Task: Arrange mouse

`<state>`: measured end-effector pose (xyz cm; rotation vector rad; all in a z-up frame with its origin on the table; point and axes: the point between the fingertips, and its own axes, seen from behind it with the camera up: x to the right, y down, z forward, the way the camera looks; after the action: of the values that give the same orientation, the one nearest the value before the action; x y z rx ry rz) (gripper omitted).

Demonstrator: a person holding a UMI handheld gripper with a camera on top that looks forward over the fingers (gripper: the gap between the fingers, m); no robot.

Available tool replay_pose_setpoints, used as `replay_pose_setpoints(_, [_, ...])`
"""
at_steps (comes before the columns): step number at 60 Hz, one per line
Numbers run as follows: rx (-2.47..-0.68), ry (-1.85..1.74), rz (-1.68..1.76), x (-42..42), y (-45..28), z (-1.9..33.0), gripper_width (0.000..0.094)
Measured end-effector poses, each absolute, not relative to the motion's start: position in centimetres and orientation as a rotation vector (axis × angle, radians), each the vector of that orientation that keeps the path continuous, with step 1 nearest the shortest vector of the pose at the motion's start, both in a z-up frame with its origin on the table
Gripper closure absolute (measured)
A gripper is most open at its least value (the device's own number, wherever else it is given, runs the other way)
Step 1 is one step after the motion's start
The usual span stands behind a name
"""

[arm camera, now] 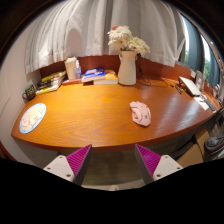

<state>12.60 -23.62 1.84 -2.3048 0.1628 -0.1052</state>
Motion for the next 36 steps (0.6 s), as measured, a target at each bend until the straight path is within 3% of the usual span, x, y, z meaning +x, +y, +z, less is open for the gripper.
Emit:
replay_pose_setpoints(14, [-2.332,0.160,-0.094,21.5,-17.4,-0.3,0.0097])
replay_pose_setpoints(28, [-2.320,0.147,-0.056,25.0,-10.5,-0.9,0.0099])
replay_pose_setpoints(31, [-2.320,0.152,-0.047,25.4,-9.4,-1.0,0.0124])
replay_pose_setpoints(36, [-2.320,0.151,-0.058,25.7,-8.3,-1.3,0.0260])
